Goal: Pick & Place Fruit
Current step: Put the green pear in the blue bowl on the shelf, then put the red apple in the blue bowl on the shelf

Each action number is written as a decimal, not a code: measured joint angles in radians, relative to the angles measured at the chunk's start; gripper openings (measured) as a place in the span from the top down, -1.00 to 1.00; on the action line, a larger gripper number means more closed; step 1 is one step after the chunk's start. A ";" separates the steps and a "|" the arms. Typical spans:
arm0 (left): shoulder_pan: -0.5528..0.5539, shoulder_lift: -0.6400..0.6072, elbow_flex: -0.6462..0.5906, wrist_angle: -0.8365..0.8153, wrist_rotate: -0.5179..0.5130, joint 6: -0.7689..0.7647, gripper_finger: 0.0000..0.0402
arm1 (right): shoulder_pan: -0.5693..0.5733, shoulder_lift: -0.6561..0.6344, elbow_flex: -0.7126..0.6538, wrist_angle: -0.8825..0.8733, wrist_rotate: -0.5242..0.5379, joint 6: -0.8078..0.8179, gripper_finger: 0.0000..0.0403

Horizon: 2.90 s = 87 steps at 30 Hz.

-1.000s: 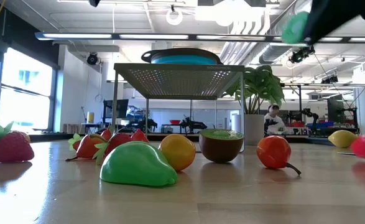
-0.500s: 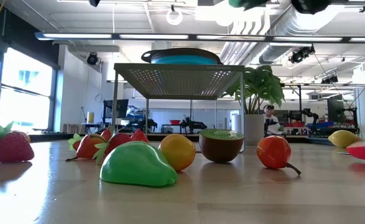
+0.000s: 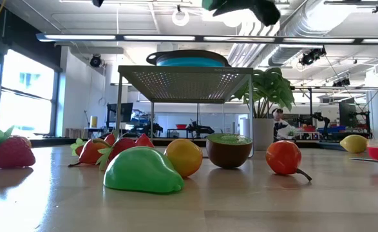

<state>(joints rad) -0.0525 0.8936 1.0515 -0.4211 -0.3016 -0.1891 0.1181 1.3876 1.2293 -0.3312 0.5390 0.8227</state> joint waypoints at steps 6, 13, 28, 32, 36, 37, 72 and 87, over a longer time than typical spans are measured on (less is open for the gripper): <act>0.000 0.000 0.000 0.000 0.000 0.000 0.93 | -0.133 0.000 0.000 0.131 -0.102 -0.142 0.86; 0.000 0.000 0.000 0.000 0.000 0.000 0.93 | -0.253 0.000 0.000 0.219 -0.220 -0.229 0.86; 0.000 0.000 0.000 0.001 -0.098 0.009 0.93 | -0.316 0.090 0.155 0.106 -0.267 -0.392 0.86; 0.000 0.000 0.000 0.000 -0.107 0.009 0.93 | -0.335 0.141 0.211 0.040 -0.249 -0.468 0.86; 0.000 0.000 0.000 -0.001 -0.110 0.009 0.93 | -0.367 0.176 0.218 0.044 -0.250 -0.537 0.86; 0.000 0.000 0.000 -0.001 -0.110 0.009 0.93 | -0.373 0.184 0.220 0.054 -0.250 -0.546 0.86; 0.000 0.001 0.000 -0.009 -0.111 0.008 0.93 | -0.441 0.356 0.214 0.168 -0.168 -0.955 0.03; 0.000 0.001 0.000 -0.037 -0.111 0.008 0.93 | -0.361 0.155 0.214 0.075 -0.152 -0.885 0.05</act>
<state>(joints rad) -0.0525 0.8948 1.0515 -0.4580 -0.4129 -0.1806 -0.2426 1.5421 1.4437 -0.2562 0.3872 -0.0623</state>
